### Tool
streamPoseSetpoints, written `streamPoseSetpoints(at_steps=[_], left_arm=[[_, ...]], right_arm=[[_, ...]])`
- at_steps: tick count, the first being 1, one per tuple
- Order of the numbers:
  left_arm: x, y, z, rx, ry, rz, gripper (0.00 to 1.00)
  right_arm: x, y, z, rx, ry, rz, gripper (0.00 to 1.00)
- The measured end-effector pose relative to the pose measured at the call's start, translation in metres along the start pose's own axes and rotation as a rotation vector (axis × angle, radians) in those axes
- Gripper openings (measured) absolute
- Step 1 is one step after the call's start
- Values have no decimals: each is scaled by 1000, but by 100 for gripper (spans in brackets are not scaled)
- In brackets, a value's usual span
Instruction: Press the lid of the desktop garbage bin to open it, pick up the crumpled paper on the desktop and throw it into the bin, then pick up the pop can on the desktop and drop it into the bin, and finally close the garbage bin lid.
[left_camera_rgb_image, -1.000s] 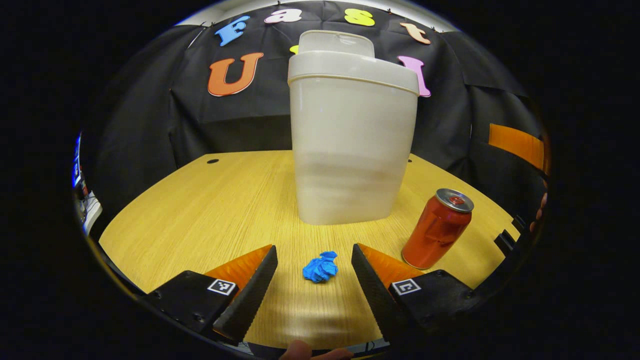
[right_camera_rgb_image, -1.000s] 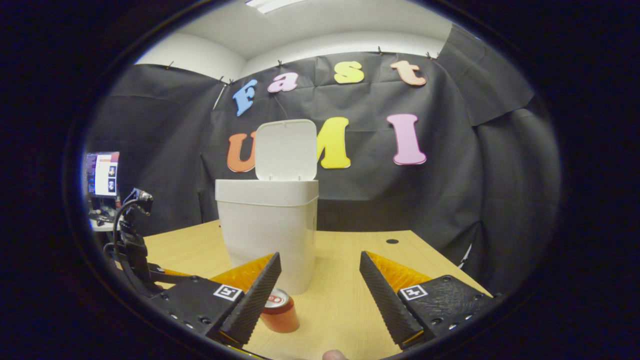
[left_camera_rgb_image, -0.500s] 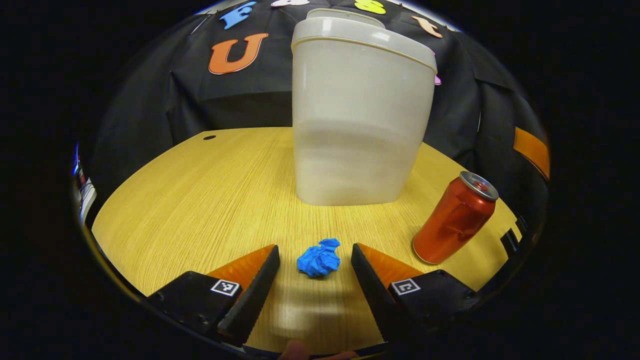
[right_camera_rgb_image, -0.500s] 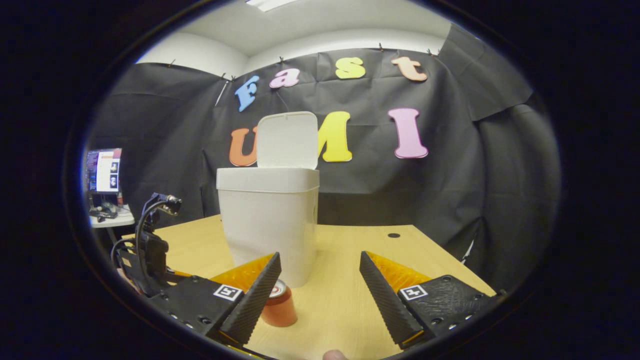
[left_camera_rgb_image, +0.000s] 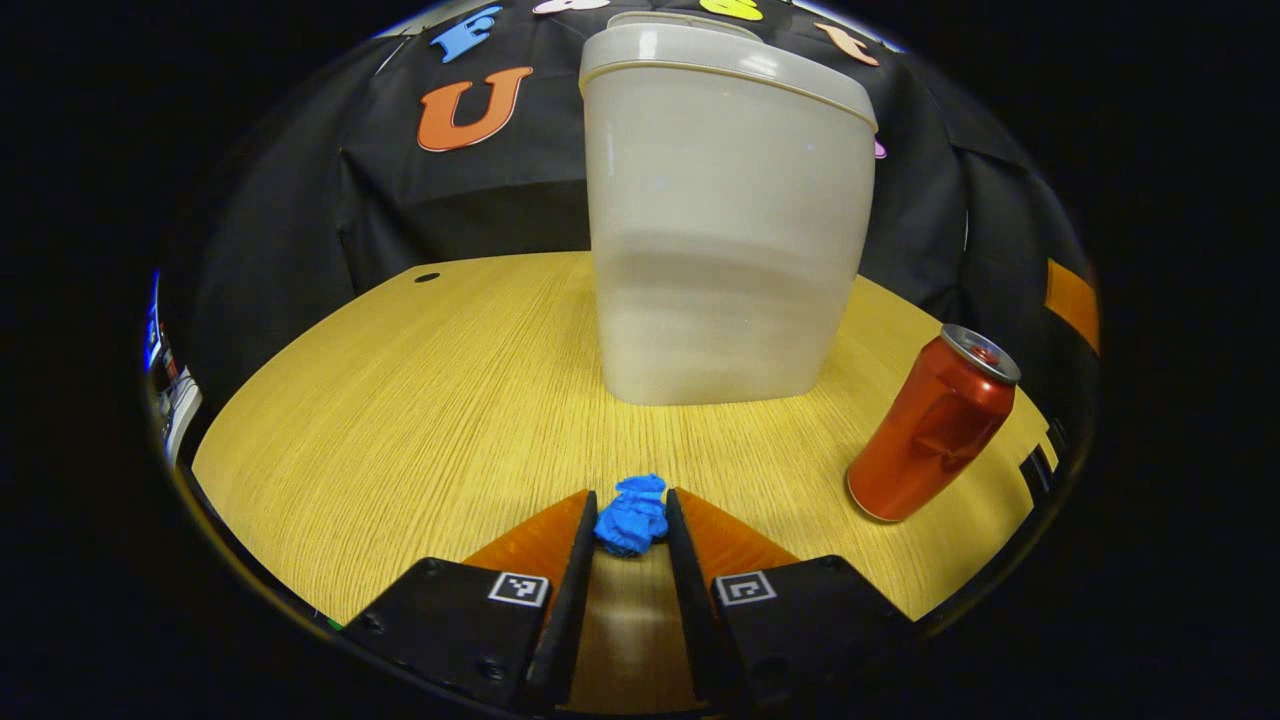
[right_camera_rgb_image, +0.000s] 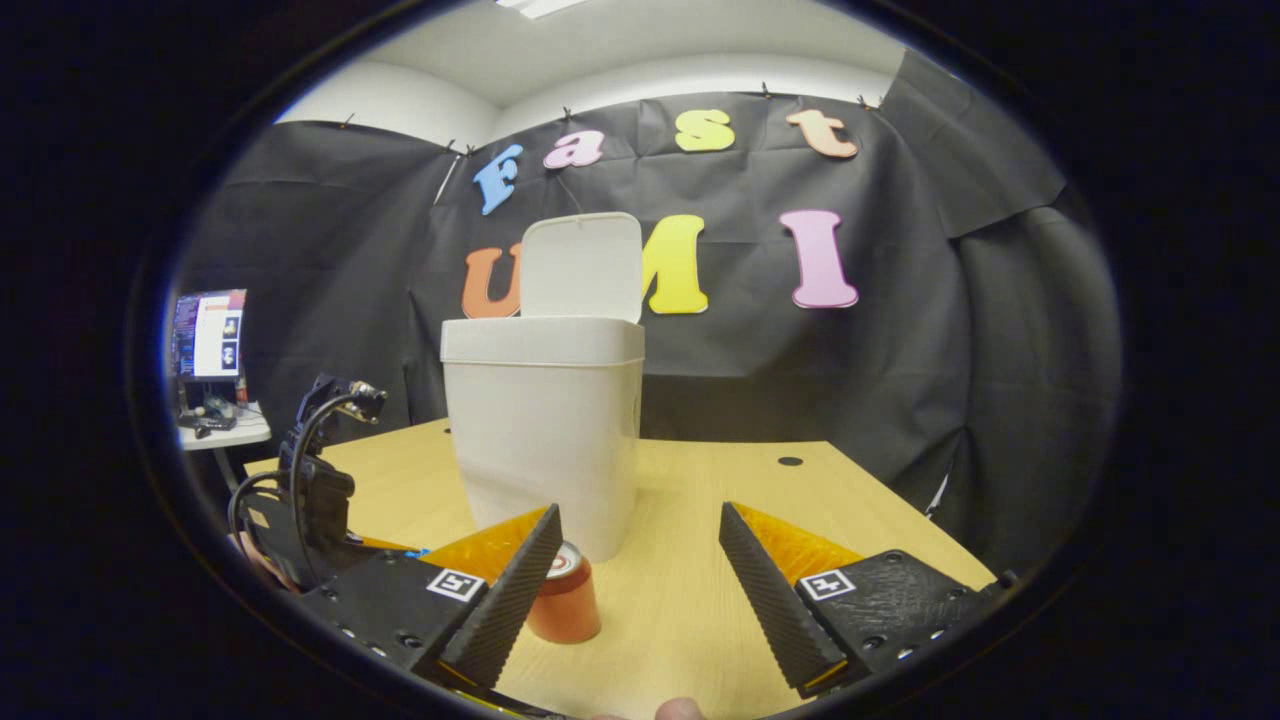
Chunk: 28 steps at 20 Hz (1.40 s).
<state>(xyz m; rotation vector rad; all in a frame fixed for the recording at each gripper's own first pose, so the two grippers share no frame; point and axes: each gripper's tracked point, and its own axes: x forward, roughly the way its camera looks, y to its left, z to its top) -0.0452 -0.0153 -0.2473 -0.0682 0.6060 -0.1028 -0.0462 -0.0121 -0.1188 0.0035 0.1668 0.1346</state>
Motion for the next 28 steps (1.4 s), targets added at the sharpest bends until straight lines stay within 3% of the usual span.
streamPoseSetpoints(at_steps=[5, 18, 22, 28], left_arm=[[-8, 4, 17, -6, -30, -11, 31], [-58, 28, 83, -43, -223, 20, 31], [-79, 40, 109, -6, -317, 63, 31], [-97, 42, 130, 5, -403, 59, 31]], right_arm=[[-5, 18, -9, 16, 14, 13, 98], [0, 53, -63, 7, 113, 30, 98], [7, 59, -79, 11, 147, 32, 98], [20, 61, -98, 30, 201, 15, 98]])
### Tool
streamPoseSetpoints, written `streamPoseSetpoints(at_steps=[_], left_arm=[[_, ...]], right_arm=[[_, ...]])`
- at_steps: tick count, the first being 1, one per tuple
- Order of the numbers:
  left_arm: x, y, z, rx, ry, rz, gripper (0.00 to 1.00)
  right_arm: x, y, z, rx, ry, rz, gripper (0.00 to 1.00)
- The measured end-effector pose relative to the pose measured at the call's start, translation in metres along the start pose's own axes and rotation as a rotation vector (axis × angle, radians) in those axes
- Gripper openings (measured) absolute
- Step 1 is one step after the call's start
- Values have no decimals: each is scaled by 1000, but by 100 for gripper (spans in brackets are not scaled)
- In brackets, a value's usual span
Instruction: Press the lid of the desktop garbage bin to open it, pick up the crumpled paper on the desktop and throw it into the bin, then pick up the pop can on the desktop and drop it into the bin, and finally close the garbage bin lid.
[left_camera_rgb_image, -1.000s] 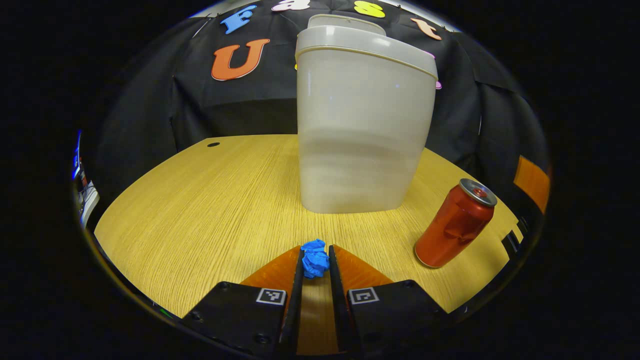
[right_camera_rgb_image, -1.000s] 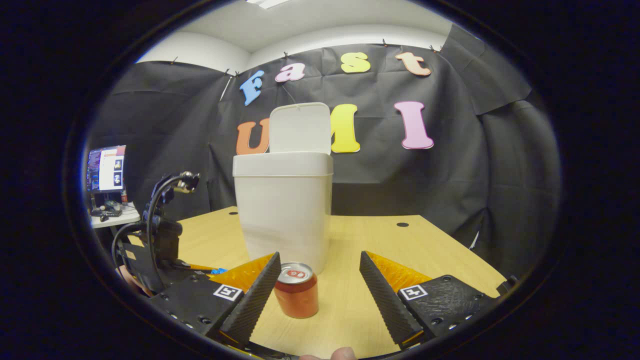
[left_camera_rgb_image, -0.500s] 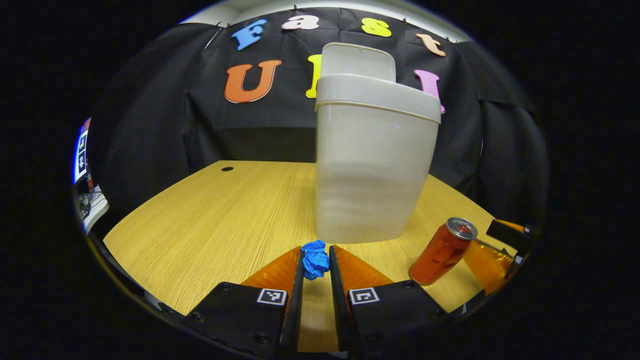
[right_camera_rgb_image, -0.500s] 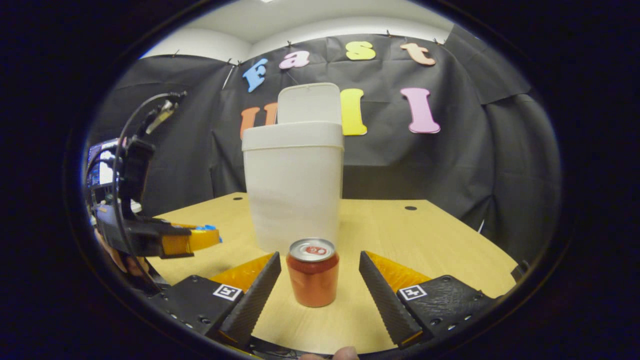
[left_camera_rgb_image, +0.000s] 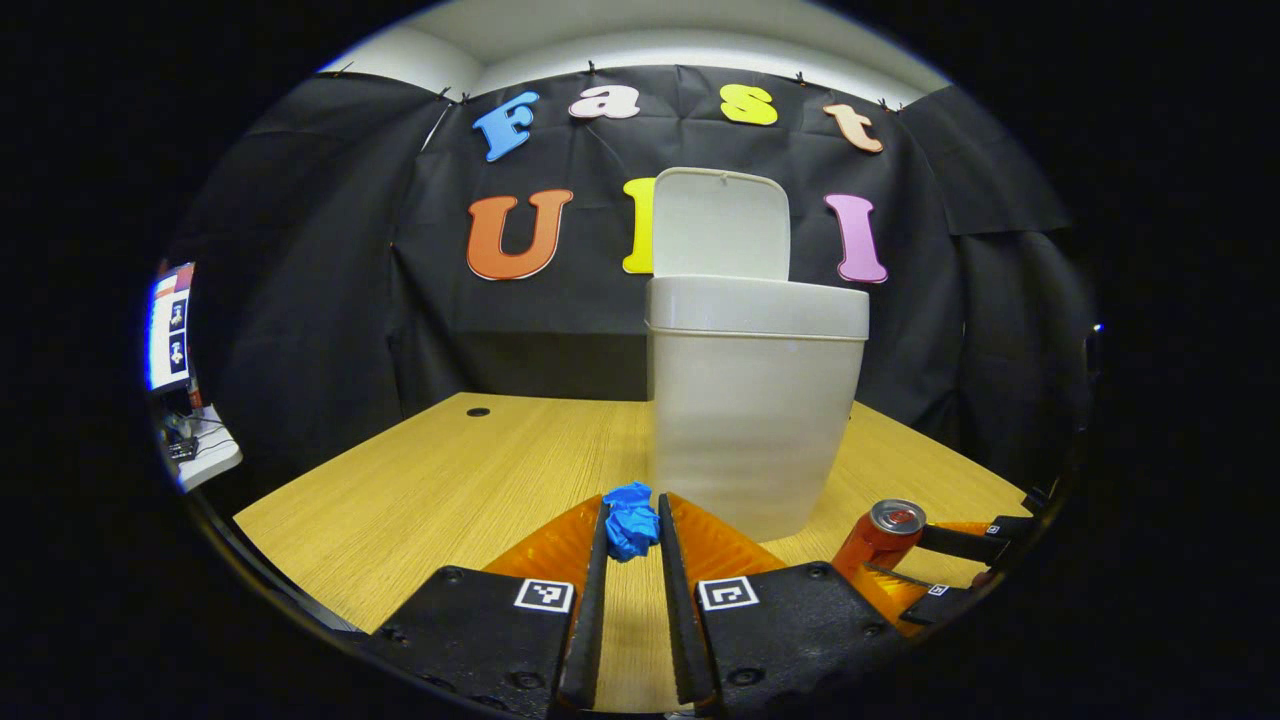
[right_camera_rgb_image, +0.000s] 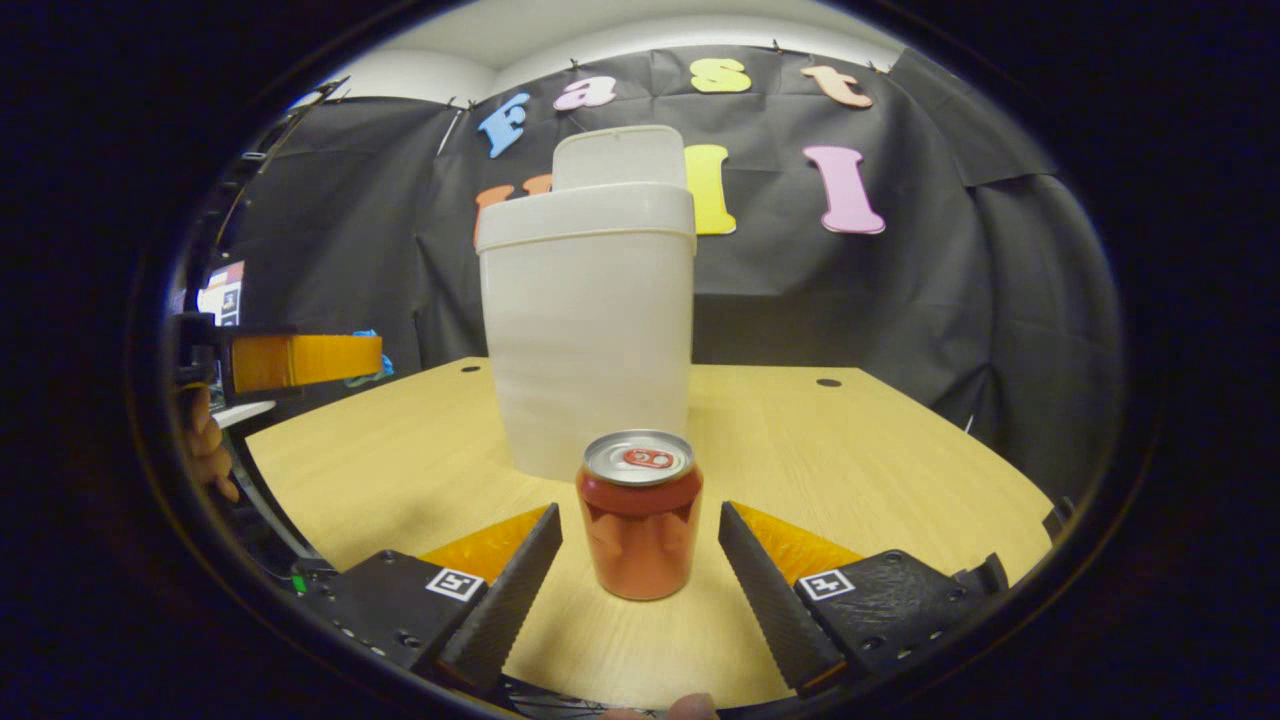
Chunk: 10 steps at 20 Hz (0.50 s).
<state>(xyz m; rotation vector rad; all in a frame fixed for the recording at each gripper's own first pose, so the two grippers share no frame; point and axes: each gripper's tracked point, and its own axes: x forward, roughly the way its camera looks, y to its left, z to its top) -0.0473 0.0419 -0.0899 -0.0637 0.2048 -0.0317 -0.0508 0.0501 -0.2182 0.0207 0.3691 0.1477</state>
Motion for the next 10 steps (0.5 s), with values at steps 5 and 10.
streamPoseSetpoints(at_steps=[5, 10], left_arm=[[-1, 10, 11, -14, -33, 9, 34], [-2, 19, 17, -35, -51, 22, 31]], right_arm=[[17, 1, -16, 5, 55, -19, 99], [30, -1, -21, -7, 84, -36, 98]])
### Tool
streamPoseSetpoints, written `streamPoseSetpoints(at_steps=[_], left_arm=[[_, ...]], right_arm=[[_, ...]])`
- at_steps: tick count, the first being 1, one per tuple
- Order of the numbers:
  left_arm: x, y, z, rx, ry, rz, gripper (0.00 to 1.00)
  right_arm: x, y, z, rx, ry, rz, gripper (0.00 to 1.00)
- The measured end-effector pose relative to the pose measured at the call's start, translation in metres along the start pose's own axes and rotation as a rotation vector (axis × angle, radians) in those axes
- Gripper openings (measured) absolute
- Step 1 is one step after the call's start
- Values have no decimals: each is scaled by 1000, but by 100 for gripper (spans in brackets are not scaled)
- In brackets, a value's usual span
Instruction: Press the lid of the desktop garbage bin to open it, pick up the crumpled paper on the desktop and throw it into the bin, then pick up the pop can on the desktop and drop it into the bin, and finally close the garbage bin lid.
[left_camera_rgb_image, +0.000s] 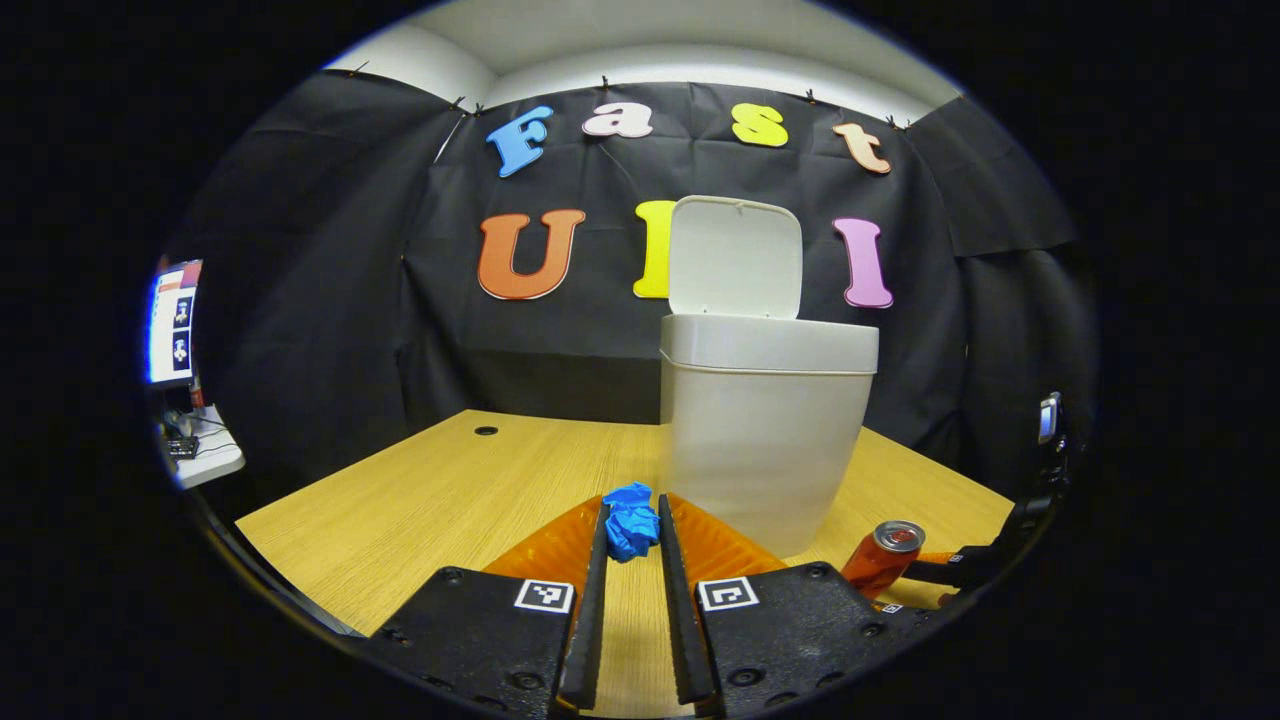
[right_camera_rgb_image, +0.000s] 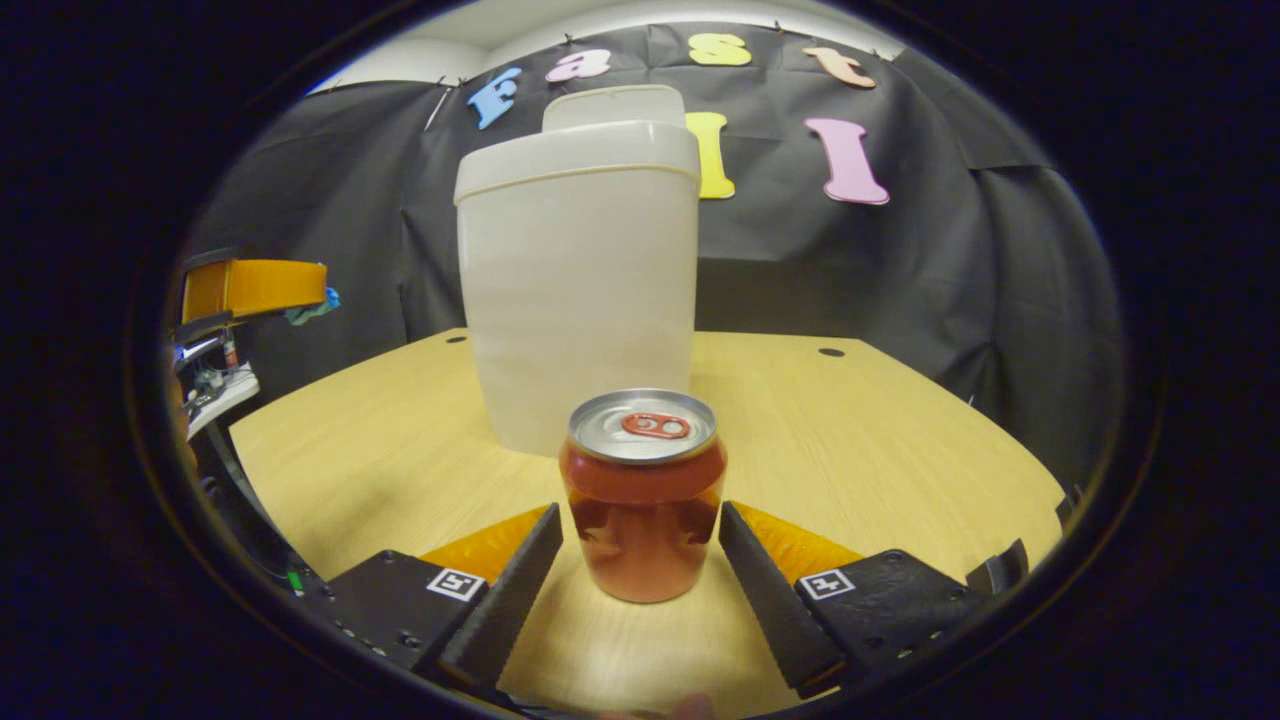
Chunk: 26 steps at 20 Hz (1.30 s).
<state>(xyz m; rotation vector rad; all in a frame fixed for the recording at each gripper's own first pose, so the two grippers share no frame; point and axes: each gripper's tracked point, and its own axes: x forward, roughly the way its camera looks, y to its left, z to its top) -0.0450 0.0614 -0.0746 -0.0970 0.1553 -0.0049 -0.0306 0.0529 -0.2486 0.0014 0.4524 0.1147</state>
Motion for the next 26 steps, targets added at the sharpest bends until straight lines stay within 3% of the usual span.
streamPoseSetpoints(at_steps=[8, 9, 10, 12, 21, 26], left_arm=[[5, 7, 10, -29, -18, 6, 31], [6, 8, 12, -30, -20, 5, 31], [7, 8, 14, -29, -23, 6, 31], [10, 7, 24, -26, -40, -2, 31], [47, -44, 122, 8, -173, -118, 31], [82, -66, 164, 20, -218, -127, 31]], right_arm=[[15, -3, -13, 46, 104, 0, 98], [10, -4, -13, 50, 106, -5, 94], [8, -4, -13, 49, 108, -2, 84], [5, -3, -11, 57, 99, 11, 82], [-21, -25, 12, 56, 25, 16, 82], [-32, -45, 19, 91, -2, 2, 81]])
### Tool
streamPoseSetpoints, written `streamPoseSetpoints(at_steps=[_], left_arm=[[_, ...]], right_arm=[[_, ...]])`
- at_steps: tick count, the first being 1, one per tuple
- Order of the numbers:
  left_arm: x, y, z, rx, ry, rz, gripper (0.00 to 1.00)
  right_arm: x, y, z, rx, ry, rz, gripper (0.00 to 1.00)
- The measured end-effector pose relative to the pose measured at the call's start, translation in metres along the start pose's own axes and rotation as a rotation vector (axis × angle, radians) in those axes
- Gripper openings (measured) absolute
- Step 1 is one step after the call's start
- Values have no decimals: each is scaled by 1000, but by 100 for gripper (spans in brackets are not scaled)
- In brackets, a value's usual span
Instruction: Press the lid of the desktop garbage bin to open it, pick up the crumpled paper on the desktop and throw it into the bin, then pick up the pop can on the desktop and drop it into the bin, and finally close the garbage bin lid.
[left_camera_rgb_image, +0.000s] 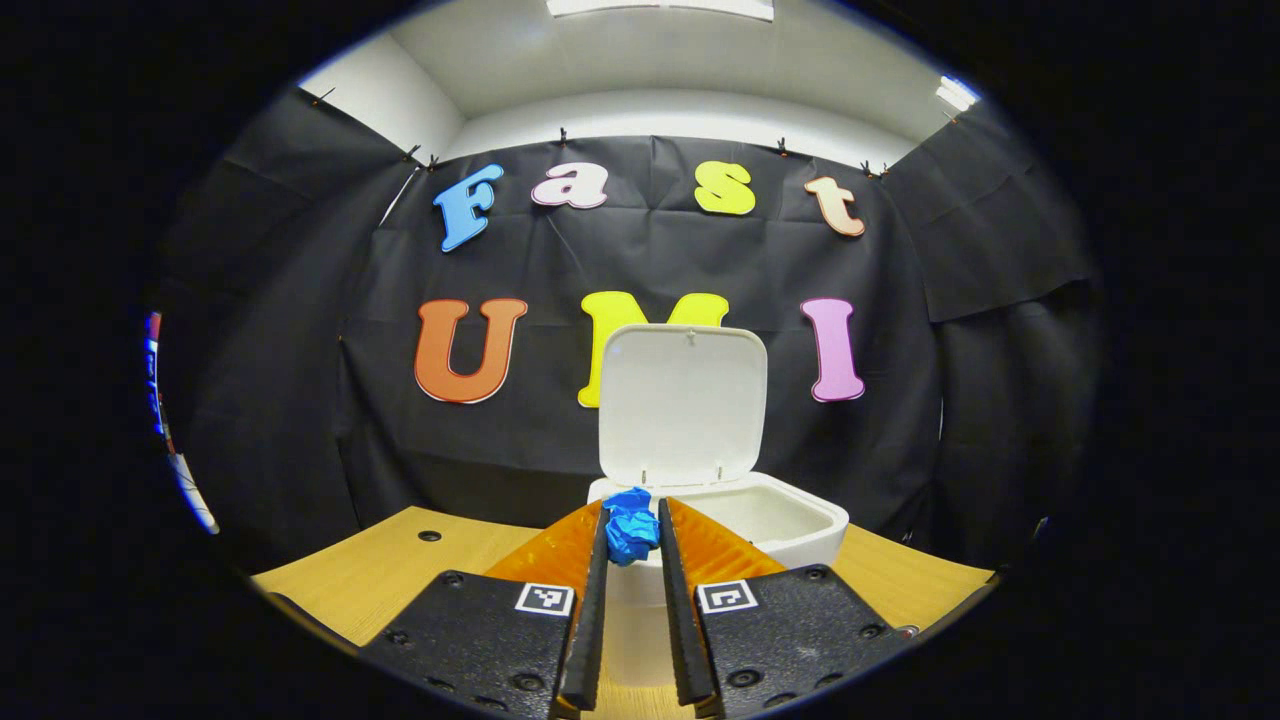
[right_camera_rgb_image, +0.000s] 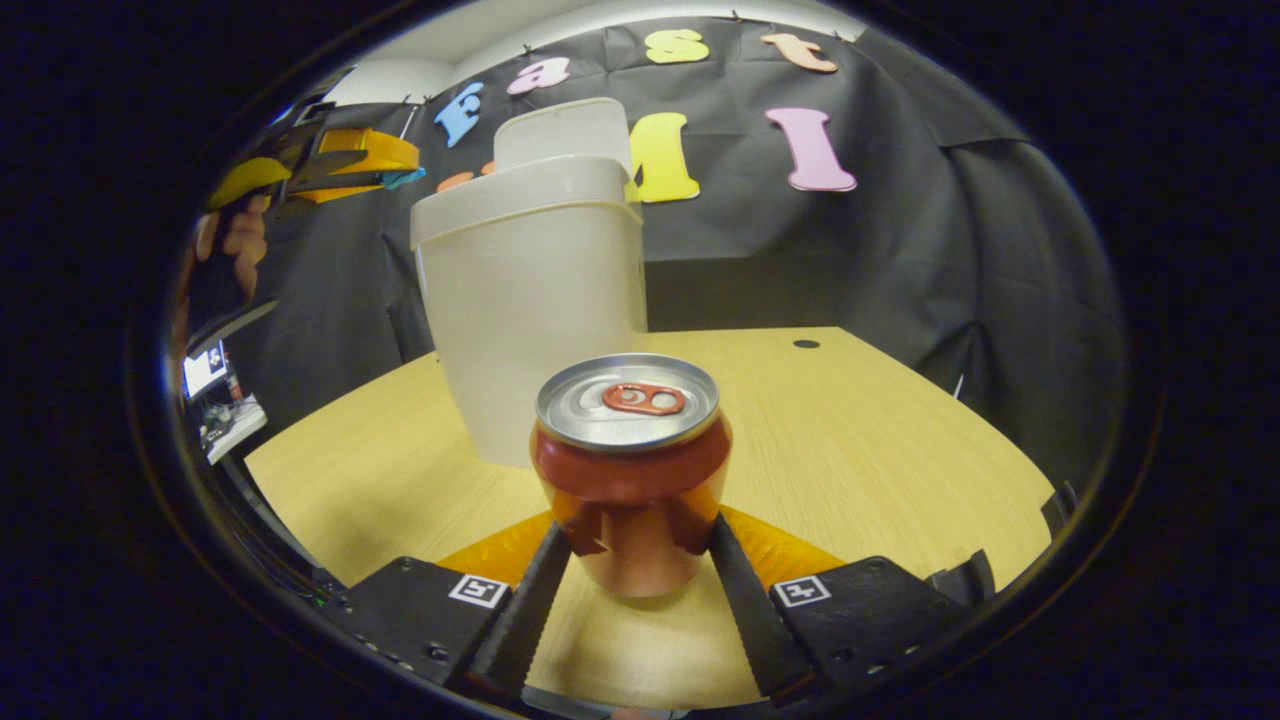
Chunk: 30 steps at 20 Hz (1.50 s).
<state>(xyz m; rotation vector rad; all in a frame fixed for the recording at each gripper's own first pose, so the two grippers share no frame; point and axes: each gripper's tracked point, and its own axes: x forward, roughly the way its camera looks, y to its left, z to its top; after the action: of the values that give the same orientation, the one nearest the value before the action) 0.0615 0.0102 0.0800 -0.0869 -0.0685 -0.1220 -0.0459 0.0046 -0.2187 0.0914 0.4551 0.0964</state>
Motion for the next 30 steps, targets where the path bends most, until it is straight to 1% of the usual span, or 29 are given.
streamPoseSetpoints(at_steps=[3, 5, 8, 9, 14, 16, 17, 20, 27, 30], left_arm=[[27, -10, 13, 10, -8, -8, 31], [42, -17, 16, 38, -10, -17, 31], [61, -26, 6, 67, 17, -26, 29], [65, -27, 0, 63, 33, -24, 34], [78, -30, -22, 23, 105, -28, 40], [77, -29, -27, 20, 123, -22, 45], [76, -28, -25, 17, 120, -22, 52], [75, -25, -18, 23, 99, -10, 100], [57, -16, -14, -1, 89, -2, 99], [42, -15, -8, -10, 80, -19, 99]], right_arm=[[-2, -16, 4, 15, -16, -16, 81], [-1, -28, 2, 12, -10, -33, 81], [-2, -39, 0, 30, -6, -37, 81], [-1, -40, 0, 34, -5, -37, 81], [0, -43, 6, 41, -17, -35, 81], [3, -43, 4, 39, -14, -34, 81], [4, -43, 2, 40, -10, -32, 81], [5, -40, 0, 41, -5, -29, 81], [2, -33, 6, 10, -22, -31, 81], [-2, -32, 16, -3, -41, -33, 81]])
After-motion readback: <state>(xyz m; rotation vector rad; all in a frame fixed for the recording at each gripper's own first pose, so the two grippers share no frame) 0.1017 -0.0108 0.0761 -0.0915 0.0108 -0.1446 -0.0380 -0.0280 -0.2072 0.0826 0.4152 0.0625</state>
